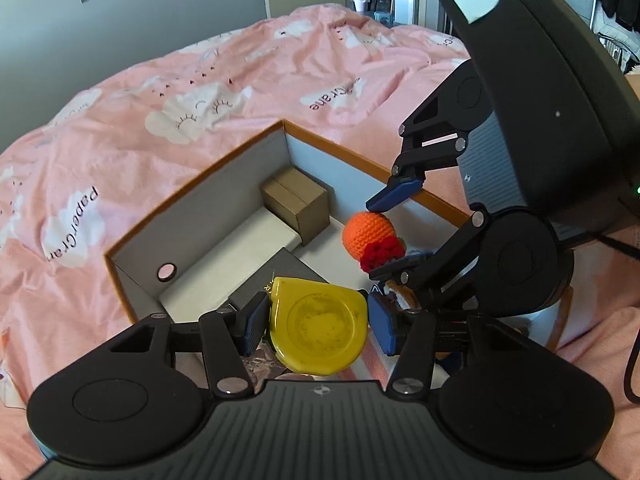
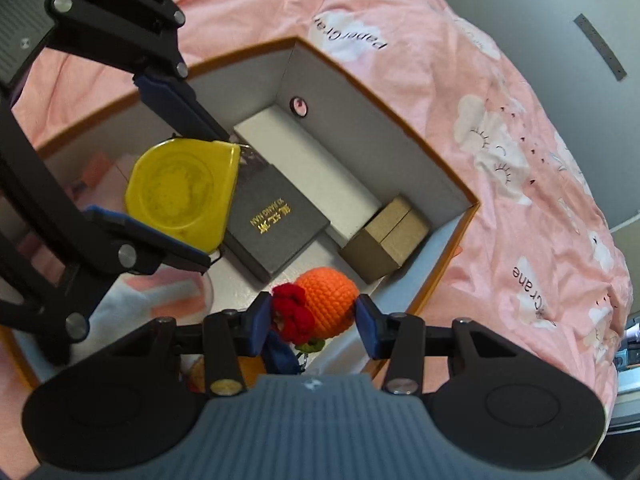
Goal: Organize objects
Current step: 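Carry the crochet ball and tape measure over the orange box with both tools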
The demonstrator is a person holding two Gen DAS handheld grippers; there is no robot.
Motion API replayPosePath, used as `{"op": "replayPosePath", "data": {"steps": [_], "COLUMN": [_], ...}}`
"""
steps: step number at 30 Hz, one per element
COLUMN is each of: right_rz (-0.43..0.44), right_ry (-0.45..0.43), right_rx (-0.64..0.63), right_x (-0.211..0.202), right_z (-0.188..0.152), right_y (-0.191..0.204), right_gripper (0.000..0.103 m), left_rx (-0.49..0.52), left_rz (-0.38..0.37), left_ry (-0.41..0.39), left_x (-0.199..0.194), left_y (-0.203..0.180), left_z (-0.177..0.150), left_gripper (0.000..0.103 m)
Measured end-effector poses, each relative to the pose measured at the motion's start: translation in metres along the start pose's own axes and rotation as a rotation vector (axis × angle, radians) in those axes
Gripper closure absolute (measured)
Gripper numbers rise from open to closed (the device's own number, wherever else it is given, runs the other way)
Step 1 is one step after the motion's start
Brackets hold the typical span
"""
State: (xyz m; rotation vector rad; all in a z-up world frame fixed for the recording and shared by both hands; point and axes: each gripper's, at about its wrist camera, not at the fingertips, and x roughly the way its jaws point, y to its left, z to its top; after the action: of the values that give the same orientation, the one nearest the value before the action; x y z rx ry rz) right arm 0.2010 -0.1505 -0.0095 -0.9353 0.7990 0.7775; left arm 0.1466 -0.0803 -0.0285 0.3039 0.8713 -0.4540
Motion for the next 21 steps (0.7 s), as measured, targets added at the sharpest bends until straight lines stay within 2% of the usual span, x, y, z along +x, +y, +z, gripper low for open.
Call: {"op": "replayPosePath", "data": {"steps": [7,11,17,21], "right_rz": [-0.048,-0.016,-0.042,-0.068], "right_ry": [0.022,0.029,0.028,-0.003], "right_rx": [-0.044,-0.057,-0.070,-0.047], "right_x": [0.023,0.028,0.029,0.019], "right_z": [0.004,0.008,0.009,0.008], "right_y": [-0.006,-0.007,-0.003,-0.005], "right_gripper": [0.055,0.055,0.055,0.047], "left_rx": [-0.035,-0.050,-0.059,-0.070], "left_rz": [-0.012,-0.011,-0.011,-0.014], "left_ry": [0.018,0.030,0.040,0.042], "left_x": [0.014,0.019,0.021,0.022], "left_y": [0.006,0.008,0.010,0.011], "left_z": [0.000,-0.001,-0.005,-0.004], "left_gripper": [0.042,0.042,0.042,0.042]}}
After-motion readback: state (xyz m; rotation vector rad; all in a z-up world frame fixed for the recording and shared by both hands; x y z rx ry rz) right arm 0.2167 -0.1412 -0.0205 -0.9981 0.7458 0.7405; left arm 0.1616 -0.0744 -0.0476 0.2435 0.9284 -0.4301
